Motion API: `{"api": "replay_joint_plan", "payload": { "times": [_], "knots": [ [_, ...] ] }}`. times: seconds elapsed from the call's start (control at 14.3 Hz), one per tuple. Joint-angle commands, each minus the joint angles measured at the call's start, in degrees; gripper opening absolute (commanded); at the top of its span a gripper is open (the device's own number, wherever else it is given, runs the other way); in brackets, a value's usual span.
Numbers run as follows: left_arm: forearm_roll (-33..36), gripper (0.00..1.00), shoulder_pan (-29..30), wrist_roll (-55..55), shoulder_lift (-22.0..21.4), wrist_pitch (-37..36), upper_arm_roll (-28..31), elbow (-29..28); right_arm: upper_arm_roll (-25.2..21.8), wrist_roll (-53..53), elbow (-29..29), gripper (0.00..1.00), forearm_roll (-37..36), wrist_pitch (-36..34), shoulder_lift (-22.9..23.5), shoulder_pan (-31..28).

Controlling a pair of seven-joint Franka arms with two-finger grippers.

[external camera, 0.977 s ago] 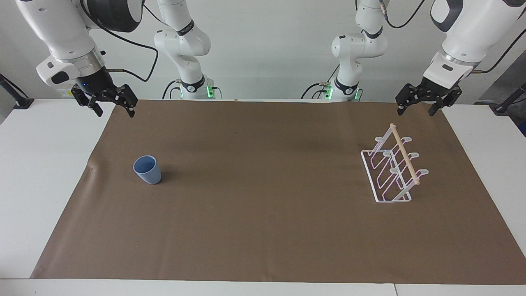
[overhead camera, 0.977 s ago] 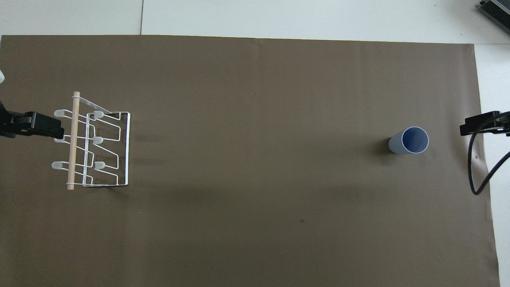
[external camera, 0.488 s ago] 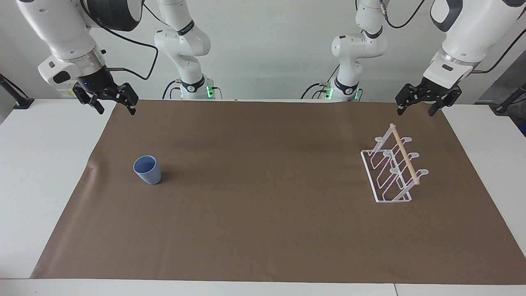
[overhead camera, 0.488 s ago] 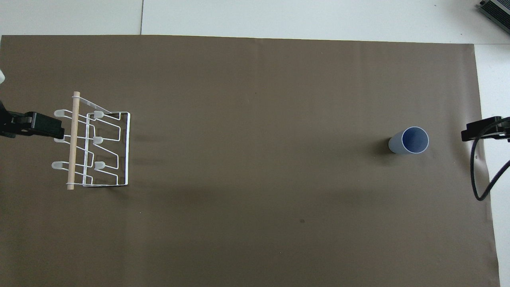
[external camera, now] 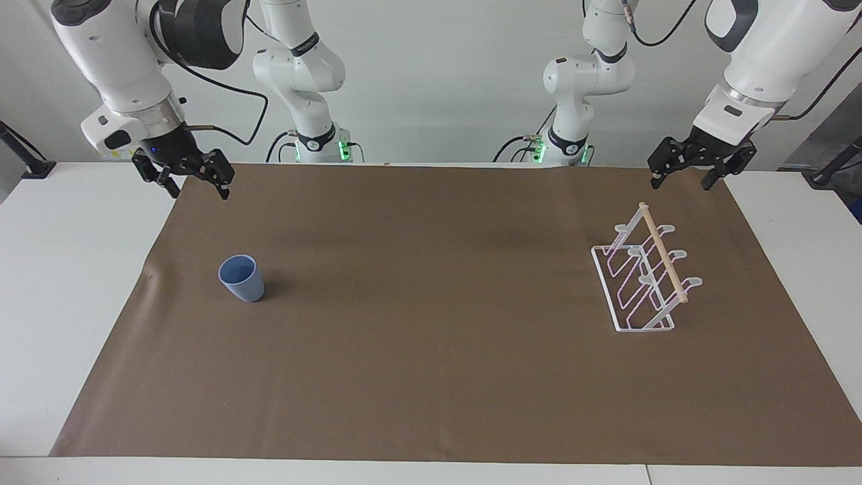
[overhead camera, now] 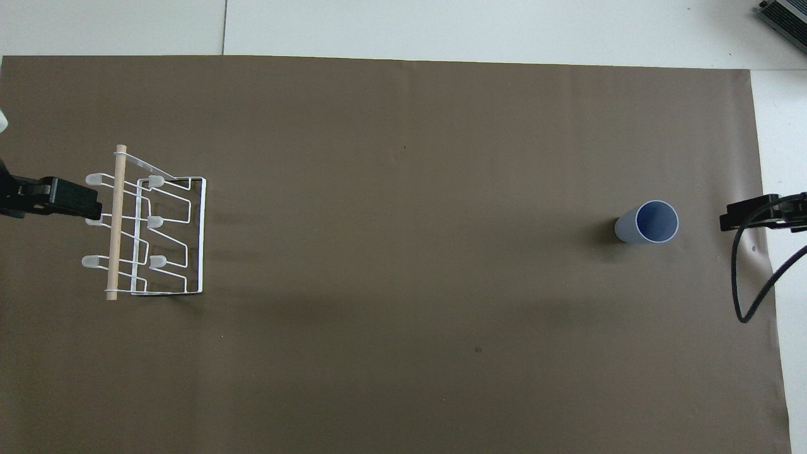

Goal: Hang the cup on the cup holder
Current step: 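Reach the right gripper to the light blue cup and grasp it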

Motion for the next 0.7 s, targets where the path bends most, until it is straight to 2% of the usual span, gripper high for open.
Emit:
{"api": "replay_joint_plan", "payload": {
  "times": [0.0, 0.63],
  "knots": [
    [-0.22, 1.00, 0.12, -0.73, -1.55, 1.18, -0.13, -1.90, 0.24, 0.63, -6.13, 1.00, -0.21, 4.90, -2.67, -0.24],
    [-0.13, 1.00, -0.32, -0.47, -1.73, 0.56, -0.13, -1.99, 0.24, 1.07, -17.12, 1.00, -0.21, 21.34, -0.48, 0.55]
  ]
}}
